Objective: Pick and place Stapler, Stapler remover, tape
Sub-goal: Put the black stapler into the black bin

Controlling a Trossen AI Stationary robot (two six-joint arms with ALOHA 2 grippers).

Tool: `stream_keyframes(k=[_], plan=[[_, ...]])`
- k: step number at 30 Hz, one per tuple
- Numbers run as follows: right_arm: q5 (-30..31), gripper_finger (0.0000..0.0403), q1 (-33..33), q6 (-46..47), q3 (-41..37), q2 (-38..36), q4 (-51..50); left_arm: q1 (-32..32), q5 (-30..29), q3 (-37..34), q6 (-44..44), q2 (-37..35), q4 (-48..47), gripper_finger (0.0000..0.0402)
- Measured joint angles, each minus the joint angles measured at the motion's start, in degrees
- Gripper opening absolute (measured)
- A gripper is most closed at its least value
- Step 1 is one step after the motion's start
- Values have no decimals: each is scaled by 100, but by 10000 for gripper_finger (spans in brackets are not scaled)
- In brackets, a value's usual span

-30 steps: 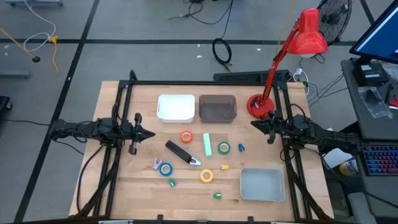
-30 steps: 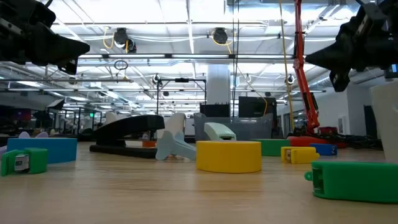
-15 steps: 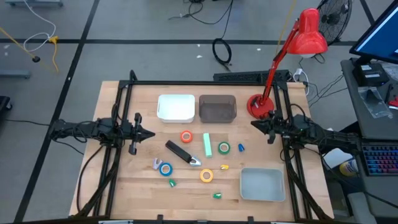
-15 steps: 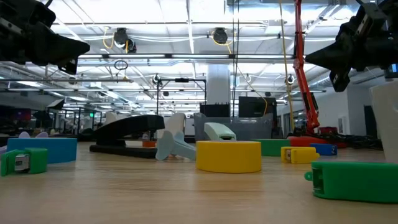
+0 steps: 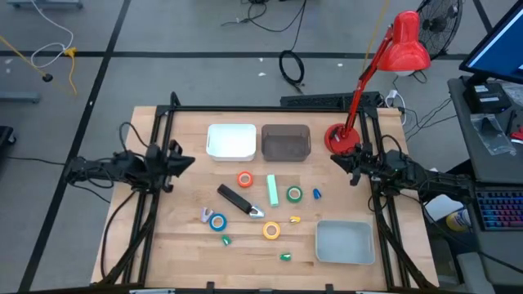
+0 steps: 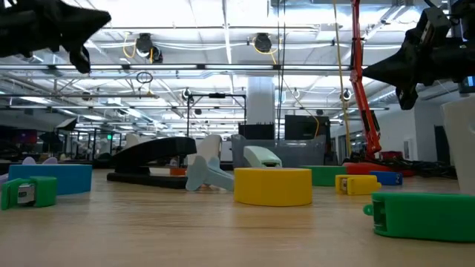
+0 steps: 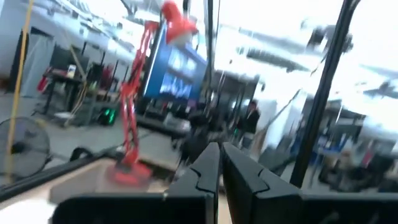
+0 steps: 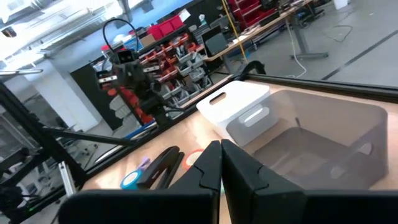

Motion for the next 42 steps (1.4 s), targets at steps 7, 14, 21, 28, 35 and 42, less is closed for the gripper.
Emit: stream_keyframes(k=[7,14,21,28,35,42], plan=[[-16,4,0,-9,0,0,-4,-2,-168,2,-194,-2,693,19],[-20,4,0,-2,4,0,-7,0,-578,46,-798,418,702,19],[-20,4,0,0,7,0,-7,-9,-444,957,-1363,2034,-55,19],[-4,4,0,-2,7,0,-7,-9,-346,2901,-1414,4431,-3024,19],[-1,4,0,-3,7,1,-10,-9,310,4140,-155,6107,-4246,19],[-1,4,0,-2,7,0,-15,-100,355,4856,830,6929,-4583,19]])
